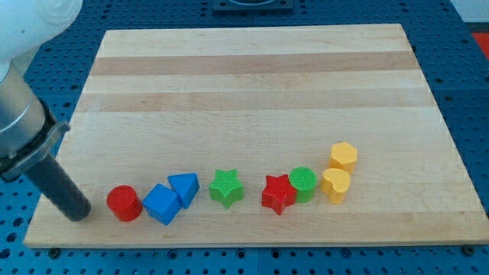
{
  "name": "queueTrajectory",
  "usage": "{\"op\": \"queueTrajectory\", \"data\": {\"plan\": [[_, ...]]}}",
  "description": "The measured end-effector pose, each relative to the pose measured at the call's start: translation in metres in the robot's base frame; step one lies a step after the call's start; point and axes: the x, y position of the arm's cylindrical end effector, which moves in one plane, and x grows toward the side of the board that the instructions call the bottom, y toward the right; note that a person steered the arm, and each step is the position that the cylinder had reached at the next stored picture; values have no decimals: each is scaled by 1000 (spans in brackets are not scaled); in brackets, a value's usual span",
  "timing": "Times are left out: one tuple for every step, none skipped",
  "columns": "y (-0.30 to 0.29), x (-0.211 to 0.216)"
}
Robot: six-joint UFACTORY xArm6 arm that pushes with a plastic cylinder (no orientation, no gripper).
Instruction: Push the red circle towards center
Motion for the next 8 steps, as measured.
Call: {"op": "queueTrajectory", "data": {"plan": [[14,17],[44,18],[45,5],[48,-7],[71,-17],[100,-22],[118,-50],[127,-72]]}}
